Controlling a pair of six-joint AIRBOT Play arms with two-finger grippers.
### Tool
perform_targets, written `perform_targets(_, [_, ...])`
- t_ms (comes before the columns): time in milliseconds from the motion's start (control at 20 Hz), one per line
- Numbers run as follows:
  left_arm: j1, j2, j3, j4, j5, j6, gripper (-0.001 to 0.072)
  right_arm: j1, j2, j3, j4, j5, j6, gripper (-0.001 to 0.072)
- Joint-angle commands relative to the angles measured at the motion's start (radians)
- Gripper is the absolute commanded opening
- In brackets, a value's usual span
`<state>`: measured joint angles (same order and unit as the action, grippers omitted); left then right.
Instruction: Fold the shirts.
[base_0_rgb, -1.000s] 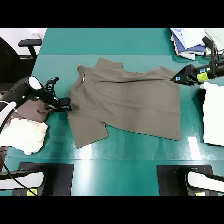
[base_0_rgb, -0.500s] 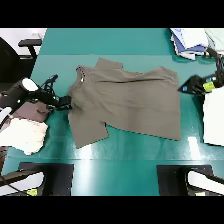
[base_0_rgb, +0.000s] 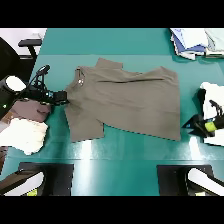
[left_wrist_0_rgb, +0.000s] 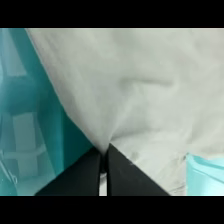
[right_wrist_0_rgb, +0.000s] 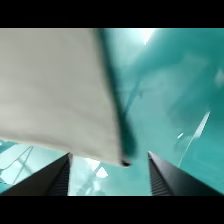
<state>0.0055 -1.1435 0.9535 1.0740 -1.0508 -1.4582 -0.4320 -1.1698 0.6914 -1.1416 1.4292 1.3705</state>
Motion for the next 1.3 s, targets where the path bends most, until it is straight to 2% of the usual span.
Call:
perform_targets(0, [0.0,0.007,0.0,-0.007,0.003,0.0,0.0032,-0.038,0.012,-0.145,0.028,-0.074,0.001,0.0464])
perform_targets(100, [0.0,0.007,0.0,-0.011,0.004,0.0,0.0032,-0.036,0.012,-0.171,0.096,-0.098,-0.011,0.0461])
perform_targets(250, [0.0,0.007,0.0,-0.013,0.004,0.0,0.0033,0.029,0.012,-0.18,0.114,-0.113,-0.014,0.0457])
perform_targets(300, [0.0,0.007,0.0,-0.013,0.004,0.0,0.0032,0.064,0.012,-0.18,0.121,-0.121,-0.014,0.0407])
perform_targets(350, [0.0,0.007,0.0,-0.013,0.003,0.0,0.0032,0.101,0.013,-0.179,0.121,-0.134,-0.014,0.0298])
perform_targets(400, [0.0,0.008,0.0,-0.013,0.0,0.0,0.0032,0.143,0.013,-0.171,0.12,-0.153,-0.019,0.0139])
perform_targets(450, [0.0,0.012,0.0,-0.013,-0.005,0.0,0.0032,0.175,0.013,-0.152,0.12,-0.161,-0.021,0.0016])
perform_targets(600, [0.001,0.098,0.013,-0.003,-0.008,-0.004,0.0031,0.239,0.055,-0.032,0.118,-0.142,-0.021,0.0018])
perform_targets(750, [0.003,0.229,0.134,0.005,-0.017,-0.01,0.0032,0.249,0.174,0.203,0.118,-0.145,-0.021,0.0018])
perform_targets(900, [0.002,0.32,0.388,0.008,-0.019,-0.01,0.0032,0.224,0.277,0.512,0.117,-0.172,-0.021,0.0018])
perform_targets(1100, [0.002,0.328,0.792,0.006,-0.042,-0.013,0.0032,0.166,0.346,0.923,0.117,-0.197,-0.022,0.0018])
perform_targets(1250, [0.002,0.328,1.004,0.006,-0.045,-0.037,0.0032,0.116,0.368,1.134,0.117,-0.184,-0.023,0.0018])
